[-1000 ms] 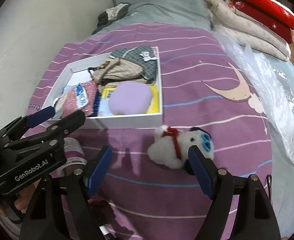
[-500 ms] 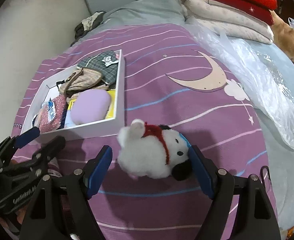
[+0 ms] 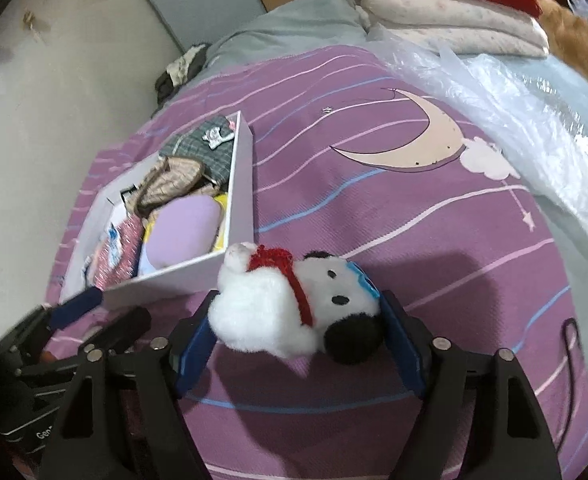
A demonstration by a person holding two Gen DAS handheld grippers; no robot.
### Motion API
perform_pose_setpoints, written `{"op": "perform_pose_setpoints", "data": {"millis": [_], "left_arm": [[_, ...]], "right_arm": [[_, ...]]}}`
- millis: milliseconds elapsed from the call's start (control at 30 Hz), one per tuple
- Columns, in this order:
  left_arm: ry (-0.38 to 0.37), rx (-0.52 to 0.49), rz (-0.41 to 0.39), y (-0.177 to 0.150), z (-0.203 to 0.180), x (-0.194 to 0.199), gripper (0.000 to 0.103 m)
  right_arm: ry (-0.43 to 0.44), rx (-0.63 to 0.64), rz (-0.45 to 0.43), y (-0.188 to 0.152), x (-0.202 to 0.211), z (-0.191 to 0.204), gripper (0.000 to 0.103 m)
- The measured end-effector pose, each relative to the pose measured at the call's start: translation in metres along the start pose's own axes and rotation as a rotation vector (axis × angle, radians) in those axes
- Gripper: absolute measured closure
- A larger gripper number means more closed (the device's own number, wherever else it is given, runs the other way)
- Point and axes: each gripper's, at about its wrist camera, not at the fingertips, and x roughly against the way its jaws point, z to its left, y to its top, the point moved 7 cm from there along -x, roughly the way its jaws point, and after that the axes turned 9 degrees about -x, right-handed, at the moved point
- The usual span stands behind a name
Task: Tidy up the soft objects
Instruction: 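Grasp the white plush dog with the right gripper, then lift and carry the plush dog over the white box with the right gripper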
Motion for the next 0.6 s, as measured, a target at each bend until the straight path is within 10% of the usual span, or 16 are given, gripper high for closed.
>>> {"op": "perform_pose_setpoints", "data": {"millis": [600], "left_arm": [[-0.041,0.086,-0.066,0.008,0.025,0.025,0.025]], "right_arm": [[0.184,0.038,-0.077,0.007,0.045,0.058,0.038]]}}
